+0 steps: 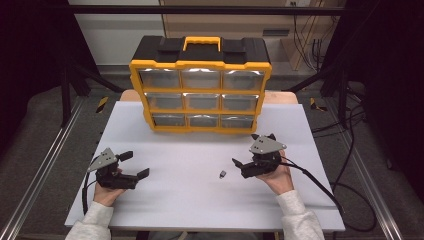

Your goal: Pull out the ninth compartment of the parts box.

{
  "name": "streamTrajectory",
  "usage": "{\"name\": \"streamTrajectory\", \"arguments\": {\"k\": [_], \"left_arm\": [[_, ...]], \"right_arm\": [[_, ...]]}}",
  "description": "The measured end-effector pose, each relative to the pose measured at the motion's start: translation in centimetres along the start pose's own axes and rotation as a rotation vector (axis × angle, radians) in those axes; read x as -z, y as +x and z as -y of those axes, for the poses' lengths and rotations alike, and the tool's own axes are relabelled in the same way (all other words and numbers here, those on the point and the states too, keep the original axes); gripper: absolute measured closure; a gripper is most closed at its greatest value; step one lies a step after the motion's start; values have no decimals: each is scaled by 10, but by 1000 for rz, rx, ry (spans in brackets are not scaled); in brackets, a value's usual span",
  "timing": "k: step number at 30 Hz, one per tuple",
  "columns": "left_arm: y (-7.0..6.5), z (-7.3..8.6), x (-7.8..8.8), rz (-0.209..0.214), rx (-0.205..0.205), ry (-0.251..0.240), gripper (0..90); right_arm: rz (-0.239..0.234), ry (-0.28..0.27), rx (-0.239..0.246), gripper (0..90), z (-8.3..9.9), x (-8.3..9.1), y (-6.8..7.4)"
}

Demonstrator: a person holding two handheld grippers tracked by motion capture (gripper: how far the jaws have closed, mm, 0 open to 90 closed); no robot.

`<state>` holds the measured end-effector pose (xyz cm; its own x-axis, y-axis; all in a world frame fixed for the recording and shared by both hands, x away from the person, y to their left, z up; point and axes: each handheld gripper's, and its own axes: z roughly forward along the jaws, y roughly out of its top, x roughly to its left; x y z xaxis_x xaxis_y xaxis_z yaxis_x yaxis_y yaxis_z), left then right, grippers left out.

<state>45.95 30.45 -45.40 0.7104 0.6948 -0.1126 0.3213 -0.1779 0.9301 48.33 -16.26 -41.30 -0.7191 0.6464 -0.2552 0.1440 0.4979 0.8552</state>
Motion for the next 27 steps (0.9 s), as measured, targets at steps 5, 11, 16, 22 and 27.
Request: {"name": "streamTrajectory", "arguments": {"k": [5, 11, 16, 22, 27], "left_arm": [[0, 0, 0, -1, 1, 1, 0], [0, 0, 0, -3, 0, 2, 0], [0, 0, -1, -3, -1, 4, 0], [1, 1, -1, -3, -1, 7, 0], [1, 0, -1, -3, 0, 4, 0]], "right_arm": [[16, 14, 19, 4, -4, -4, -1], [26, 28, 41, 4, -10, -10, -2], [35, 47, 64, 4, -14, -14, -4], [45, 70, 102, 4, -21, -18, -6], [59, 93, 145, 6, -26, -22, -6]]}}
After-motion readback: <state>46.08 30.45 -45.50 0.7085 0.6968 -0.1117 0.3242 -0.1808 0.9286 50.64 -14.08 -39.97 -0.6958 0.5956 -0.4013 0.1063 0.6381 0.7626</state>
